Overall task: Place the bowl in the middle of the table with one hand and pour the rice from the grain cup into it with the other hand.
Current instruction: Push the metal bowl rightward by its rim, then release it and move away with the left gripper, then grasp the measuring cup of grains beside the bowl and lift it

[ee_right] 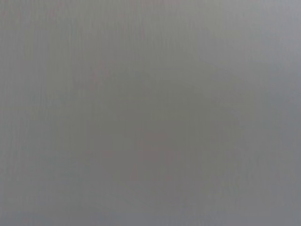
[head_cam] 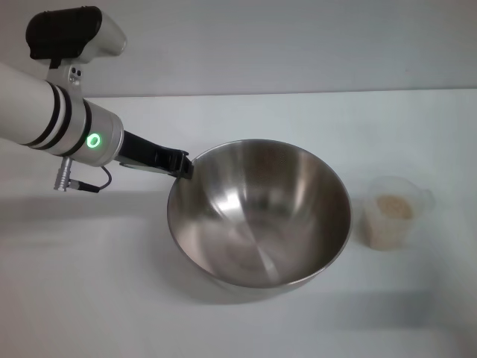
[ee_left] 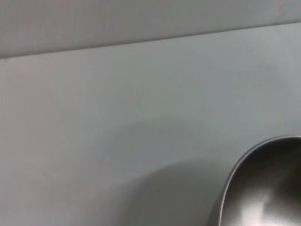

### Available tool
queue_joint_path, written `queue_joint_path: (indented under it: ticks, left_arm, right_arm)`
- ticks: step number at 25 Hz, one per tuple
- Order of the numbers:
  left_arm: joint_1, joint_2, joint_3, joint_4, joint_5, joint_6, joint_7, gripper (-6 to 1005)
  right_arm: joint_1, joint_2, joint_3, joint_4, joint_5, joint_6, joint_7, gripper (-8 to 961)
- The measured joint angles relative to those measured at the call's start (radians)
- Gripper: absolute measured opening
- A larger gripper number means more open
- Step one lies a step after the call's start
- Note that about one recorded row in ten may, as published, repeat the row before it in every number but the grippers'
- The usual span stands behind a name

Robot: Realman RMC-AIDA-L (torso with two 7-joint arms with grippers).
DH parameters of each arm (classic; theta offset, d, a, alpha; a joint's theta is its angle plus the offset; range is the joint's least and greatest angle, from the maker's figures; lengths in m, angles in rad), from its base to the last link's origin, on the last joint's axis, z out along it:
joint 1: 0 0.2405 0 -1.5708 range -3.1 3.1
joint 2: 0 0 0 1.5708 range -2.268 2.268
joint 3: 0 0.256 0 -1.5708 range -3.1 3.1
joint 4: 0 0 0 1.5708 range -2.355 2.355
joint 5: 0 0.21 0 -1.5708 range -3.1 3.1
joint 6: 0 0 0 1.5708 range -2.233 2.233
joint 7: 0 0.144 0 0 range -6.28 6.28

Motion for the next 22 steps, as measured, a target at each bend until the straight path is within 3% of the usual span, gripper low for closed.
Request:
queue_joint_path:
  ticks: [7, 14, 15, 22]
  left_arm:
    - [0.018, 0.002, -0.021, -0.070, 0.002, 0.005, 0.014, 169]
    - [0.118, -0.002, -0.045, -0.273, 0.003, 0.068, 0.027, 180]
    - [0.169, -0.004, -0.039, -0.329, 0.003, 0.158, 0.027, 181]
    - [0.288, -0.005, 0.008, -0.374, -0.002, 0.522, 0.081, 180]
  right_arm:
    - [0.000, 0.000, 0.000, 0.000, 0.001, 0.000, 0.000, 680]
    - [-0.003, 0.000, 0.000, 0.000, 0.002, 0.001, 0.000, 680]
    - [-0.004, 0.000, 0.000, -0.001, 0.002, 0.001, 0.000, 680]
    - [-0.007, 0.000, 0.000, -0.008, 0.003, 0.000, 0.000, 680]
